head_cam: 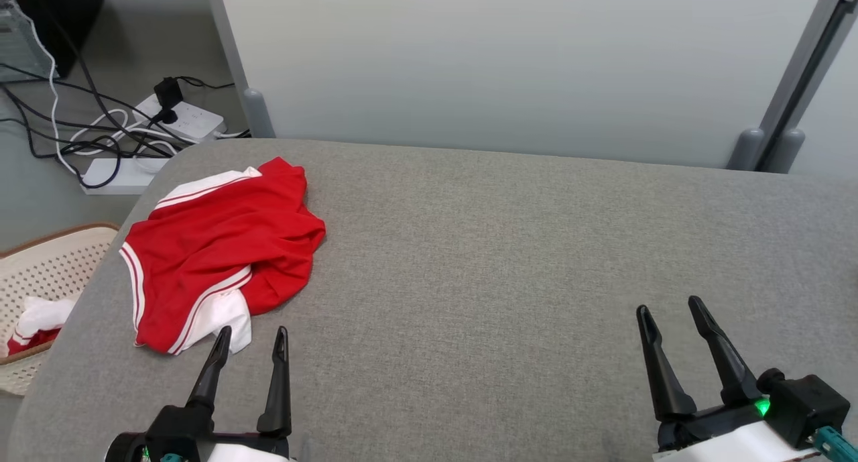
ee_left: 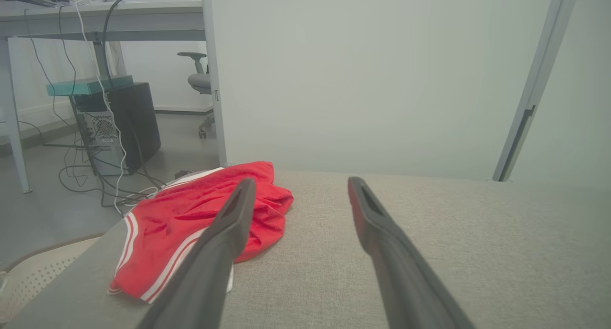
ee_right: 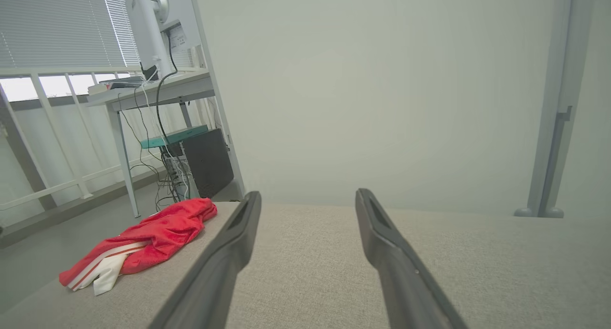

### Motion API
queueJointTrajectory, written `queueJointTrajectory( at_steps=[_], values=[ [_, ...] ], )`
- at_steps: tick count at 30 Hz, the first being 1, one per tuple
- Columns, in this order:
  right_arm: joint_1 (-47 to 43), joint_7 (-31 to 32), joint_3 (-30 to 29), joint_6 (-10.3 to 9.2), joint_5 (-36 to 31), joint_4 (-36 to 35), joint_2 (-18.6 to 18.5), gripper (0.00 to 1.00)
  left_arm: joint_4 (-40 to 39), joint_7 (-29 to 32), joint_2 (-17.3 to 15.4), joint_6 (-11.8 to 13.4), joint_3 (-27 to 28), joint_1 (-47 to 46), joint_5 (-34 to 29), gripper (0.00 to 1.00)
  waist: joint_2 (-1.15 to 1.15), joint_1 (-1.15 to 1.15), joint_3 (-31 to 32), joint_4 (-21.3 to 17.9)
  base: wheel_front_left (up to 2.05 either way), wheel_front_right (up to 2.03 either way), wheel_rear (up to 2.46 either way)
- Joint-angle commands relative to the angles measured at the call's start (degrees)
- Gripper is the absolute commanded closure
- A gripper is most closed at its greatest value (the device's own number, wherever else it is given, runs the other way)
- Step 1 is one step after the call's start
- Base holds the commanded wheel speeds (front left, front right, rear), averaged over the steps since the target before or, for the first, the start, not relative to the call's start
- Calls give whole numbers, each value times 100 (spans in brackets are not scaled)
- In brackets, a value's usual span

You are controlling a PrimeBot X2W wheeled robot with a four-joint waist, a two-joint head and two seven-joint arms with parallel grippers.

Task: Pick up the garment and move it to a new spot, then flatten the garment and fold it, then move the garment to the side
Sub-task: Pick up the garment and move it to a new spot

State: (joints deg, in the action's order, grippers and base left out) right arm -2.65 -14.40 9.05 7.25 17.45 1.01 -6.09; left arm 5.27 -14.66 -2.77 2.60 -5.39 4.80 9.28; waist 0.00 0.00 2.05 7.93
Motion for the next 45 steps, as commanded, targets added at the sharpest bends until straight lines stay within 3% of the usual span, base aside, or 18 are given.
queueJointTrajectory(
  at_steps=[1,28,45],
  values=[
    [240,-60,172,24,37,-181,-106,0,-186,-34,-11,43,199,-232,15,0,0,0,-23,107,0,0,0],
    [177,-60,451,24,138,-256,-117,0,-338,-34,-10,98,275,-162,40,0,0,0,40,1335,0,0,0],
    [144,-60,499,24,148,-240,-104,0,-366,-34,-10,145,265,-105,19,0,0,0,43,1522,0,0,0]
  ],
)
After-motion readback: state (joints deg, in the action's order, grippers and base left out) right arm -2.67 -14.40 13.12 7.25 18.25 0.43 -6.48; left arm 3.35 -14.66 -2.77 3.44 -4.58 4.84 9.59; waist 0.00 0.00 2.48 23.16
